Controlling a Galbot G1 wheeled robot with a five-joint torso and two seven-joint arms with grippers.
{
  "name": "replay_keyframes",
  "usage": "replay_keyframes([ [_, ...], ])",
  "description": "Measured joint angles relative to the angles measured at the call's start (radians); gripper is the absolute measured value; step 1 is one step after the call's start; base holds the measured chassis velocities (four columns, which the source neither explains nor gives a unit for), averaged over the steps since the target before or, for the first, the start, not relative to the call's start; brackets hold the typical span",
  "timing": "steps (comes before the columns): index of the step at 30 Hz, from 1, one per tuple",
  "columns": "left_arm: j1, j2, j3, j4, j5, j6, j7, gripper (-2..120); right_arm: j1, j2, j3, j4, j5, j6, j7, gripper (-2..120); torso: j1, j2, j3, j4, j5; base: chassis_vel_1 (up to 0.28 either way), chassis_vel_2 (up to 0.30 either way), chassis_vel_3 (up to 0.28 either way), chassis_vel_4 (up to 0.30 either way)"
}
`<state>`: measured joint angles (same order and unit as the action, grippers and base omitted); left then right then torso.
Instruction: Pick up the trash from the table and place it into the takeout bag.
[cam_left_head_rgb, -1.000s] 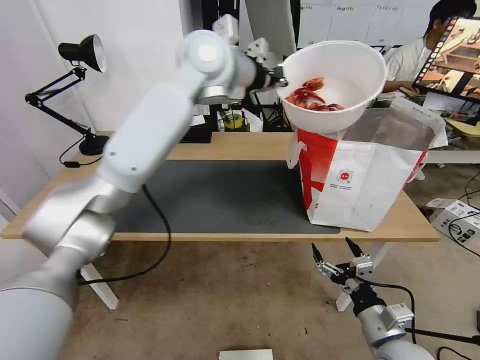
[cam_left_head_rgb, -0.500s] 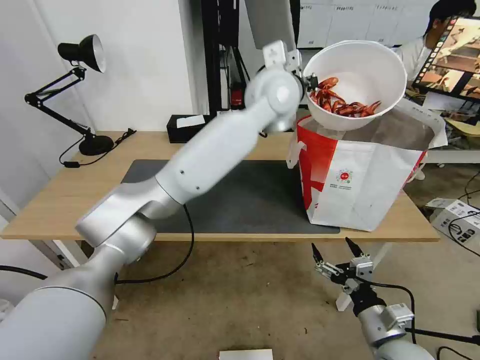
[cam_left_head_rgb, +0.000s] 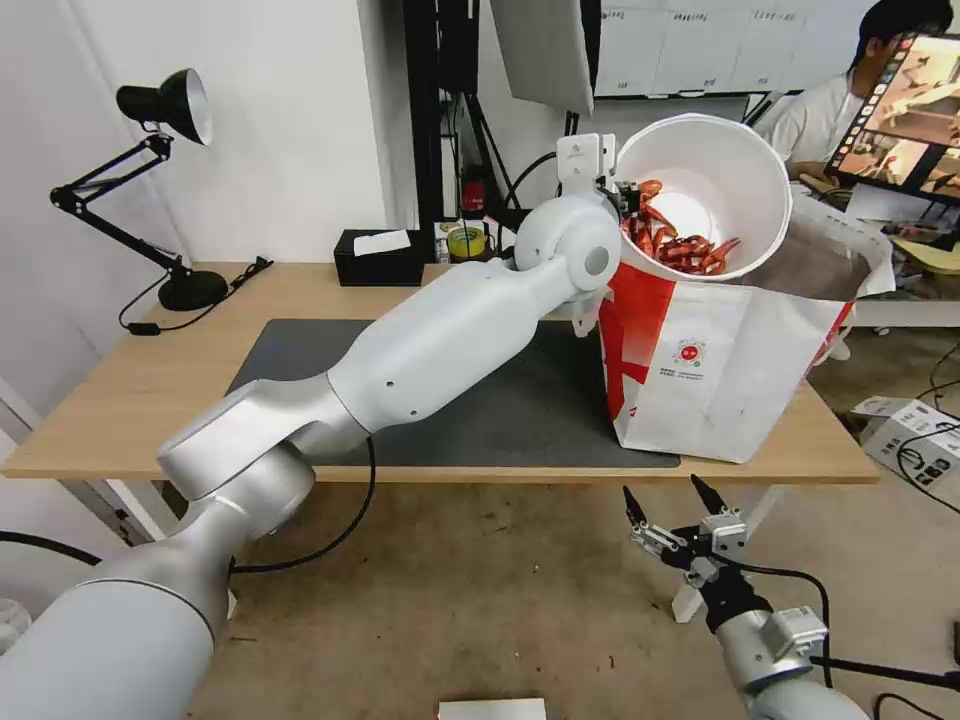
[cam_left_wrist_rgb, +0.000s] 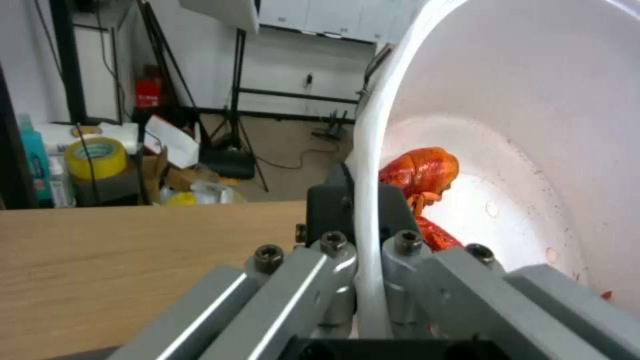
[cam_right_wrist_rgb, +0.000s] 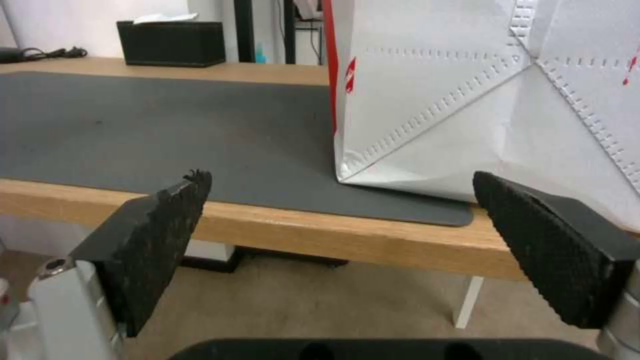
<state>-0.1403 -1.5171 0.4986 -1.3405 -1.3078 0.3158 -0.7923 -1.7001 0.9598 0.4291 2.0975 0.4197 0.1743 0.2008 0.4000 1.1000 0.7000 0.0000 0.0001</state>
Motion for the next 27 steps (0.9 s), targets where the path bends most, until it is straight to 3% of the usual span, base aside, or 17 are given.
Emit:
replay_keyframes([
  [8,0.007,0.006,0.016,0.008,0.034,-0.016,0.003,0,0.000,0.000,0.000,0.000,0.000,0.000,0.000,100,0.000,0.000,0.000,0.0000,0.0000,0.000,0.000,0.000,0.000],
  [14,0.013,0.050,0.048,-0.034,0.062,-0.015,0.065,0,0.000,0.000,0.000,0.000,0.000,0.000,0.000,100,0.000,0.000,0.000,0.0001,-0.0001,0.000,0.000,0.000,0.000],
  [21,0.013,0.094,0.068,-0.088,0.052,0.032,0.224,0,0.000,0.000,0.000,0.000,0.000,0.000,0.000,100,0.000,0.000,0.000,0.0000,-0.0001,0.000,0.000,0.000,0.000],
  [27,0.012,0.094,0.075,-0.088,0.040,0.043,0.262,0,0.000,0.000,0.000,0.000,0.000,0.000,0.000,100,0.000,0.000,0.000,0.0000,-0.0001,0.000,0.000,0.000,0.000],
])
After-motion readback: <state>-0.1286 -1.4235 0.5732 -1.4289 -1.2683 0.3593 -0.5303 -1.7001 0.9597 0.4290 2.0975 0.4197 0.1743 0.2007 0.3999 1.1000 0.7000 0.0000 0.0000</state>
